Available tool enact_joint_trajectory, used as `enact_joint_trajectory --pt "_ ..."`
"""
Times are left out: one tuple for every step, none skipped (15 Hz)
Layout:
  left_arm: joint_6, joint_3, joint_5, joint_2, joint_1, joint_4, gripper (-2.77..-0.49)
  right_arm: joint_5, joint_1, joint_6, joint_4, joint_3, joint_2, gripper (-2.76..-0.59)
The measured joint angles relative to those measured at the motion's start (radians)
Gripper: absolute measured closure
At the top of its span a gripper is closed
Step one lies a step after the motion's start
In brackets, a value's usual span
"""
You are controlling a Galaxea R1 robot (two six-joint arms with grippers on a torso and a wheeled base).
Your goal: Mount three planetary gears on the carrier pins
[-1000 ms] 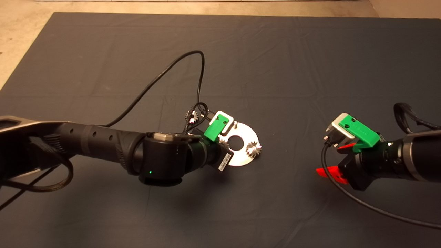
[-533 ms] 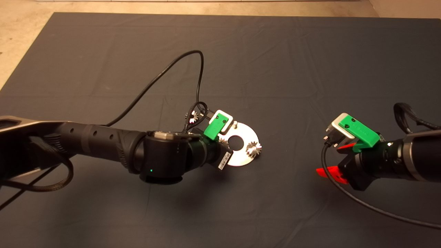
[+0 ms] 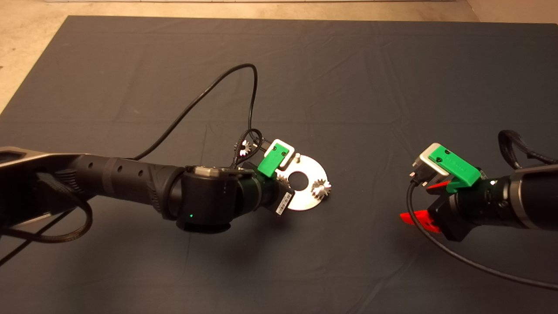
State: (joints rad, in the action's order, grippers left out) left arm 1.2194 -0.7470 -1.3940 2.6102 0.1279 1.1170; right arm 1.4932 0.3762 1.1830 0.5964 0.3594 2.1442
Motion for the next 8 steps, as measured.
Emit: enact_joint_trajectory --pt "0.000 0.000 0.000 0.000 0.000 0.000 -0.83 0.000 0.000 0.000 0.000 0.000 0.000 -2.02" --pt "0.000 0.000 0.000 0.000 0.000 0.000 -0.83 0.000 0.000 0.000 0.000 0.000 0.000 -2.02" --pt "0.000 0.000 0.000 -0.001 0.000 0.000 -0.83 0.000 0.000 0.000 0.000 0.000 0.000 -2.02" --pt "0.002 0.000 0.000 -0.001 0.000 0.000 -0.83 0.000 0.000 0.000 0.000 0.000 0.000 -2.02" --pt "0.003 0.001 0.000 0.000 0.000 0.000 -0.83 0.000 0.000 0.000 0.000 0.000 0.000 -2.02" --pt "0.003 0.001 0.000 0.000 0.000 0.000 -0.83 0.000 0.000 0.000 0.000 0.000 0.000 -2.02" --pt "0.003 0.001 0.000 0.000 0.000 0.000 -0.83 0.000 0.000 0.000 0.000 0.000 0.000 -2.02" --pt "0.004 0.001 0.000 0.000 0.000 0.000 -0.83 0.000 0.000 0.000 0.000 0.000 0.000 -2.02"
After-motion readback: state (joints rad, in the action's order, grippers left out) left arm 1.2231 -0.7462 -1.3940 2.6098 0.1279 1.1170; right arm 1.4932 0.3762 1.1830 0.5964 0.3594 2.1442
